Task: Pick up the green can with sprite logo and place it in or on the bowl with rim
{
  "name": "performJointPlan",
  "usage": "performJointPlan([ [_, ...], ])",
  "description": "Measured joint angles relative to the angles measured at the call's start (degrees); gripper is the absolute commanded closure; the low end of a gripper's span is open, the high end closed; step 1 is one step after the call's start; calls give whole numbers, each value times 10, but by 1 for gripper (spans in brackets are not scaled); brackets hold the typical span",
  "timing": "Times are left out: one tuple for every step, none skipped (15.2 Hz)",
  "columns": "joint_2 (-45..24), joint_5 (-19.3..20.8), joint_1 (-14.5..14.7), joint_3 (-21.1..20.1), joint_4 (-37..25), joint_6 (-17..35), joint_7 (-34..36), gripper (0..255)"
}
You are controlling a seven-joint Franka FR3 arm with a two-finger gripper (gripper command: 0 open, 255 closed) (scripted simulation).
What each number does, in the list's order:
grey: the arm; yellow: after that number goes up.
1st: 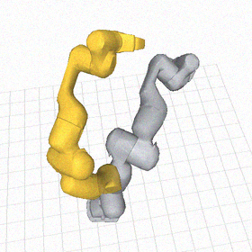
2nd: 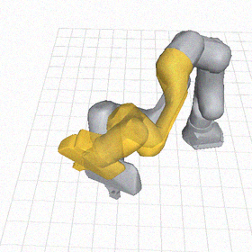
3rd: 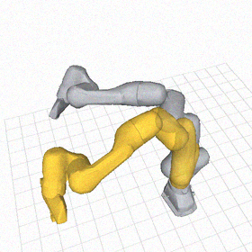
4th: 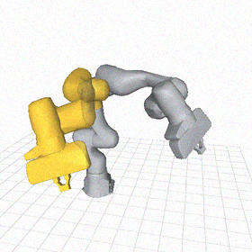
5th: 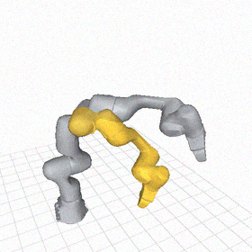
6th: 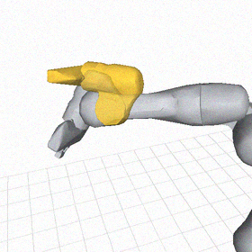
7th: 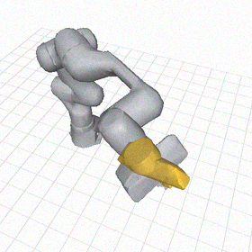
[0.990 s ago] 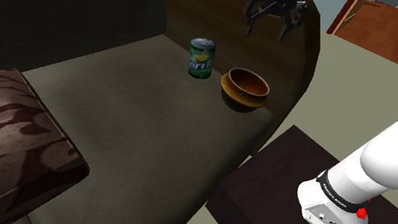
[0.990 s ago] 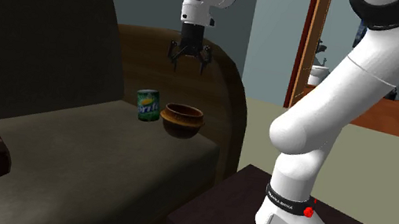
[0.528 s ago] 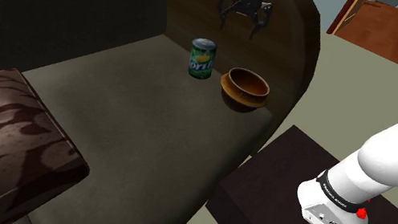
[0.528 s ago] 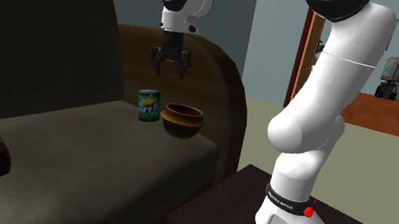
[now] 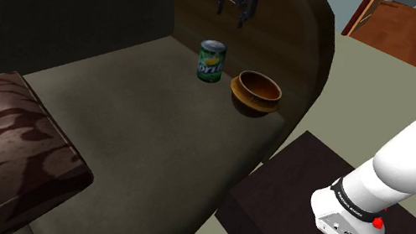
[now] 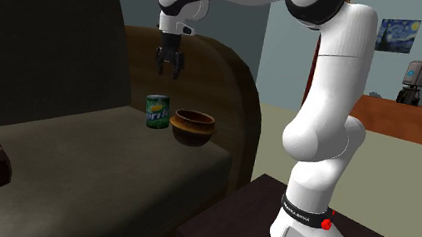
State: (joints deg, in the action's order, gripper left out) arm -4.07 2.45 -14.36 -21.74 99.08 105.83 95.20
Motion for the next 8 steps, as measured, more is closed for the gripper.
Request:
performJointPlan([
  [-11,7,0,0,-14,2,37,0],
  [-18,10,0,0,-22,0,67,0],
  [-14,9,-3,-2,-15,11,72,0],
  [-13,13,-3,-4,-12,17,58,0],
  [-10,14,-3,-5,-9,21,44,0],
  [-16,21,-3,-5,-17,27,31,0],
  [-14,22,-3,-6,-13,37,14,0],
  [-10,22,-4,-6,-6,47,2,0],
])
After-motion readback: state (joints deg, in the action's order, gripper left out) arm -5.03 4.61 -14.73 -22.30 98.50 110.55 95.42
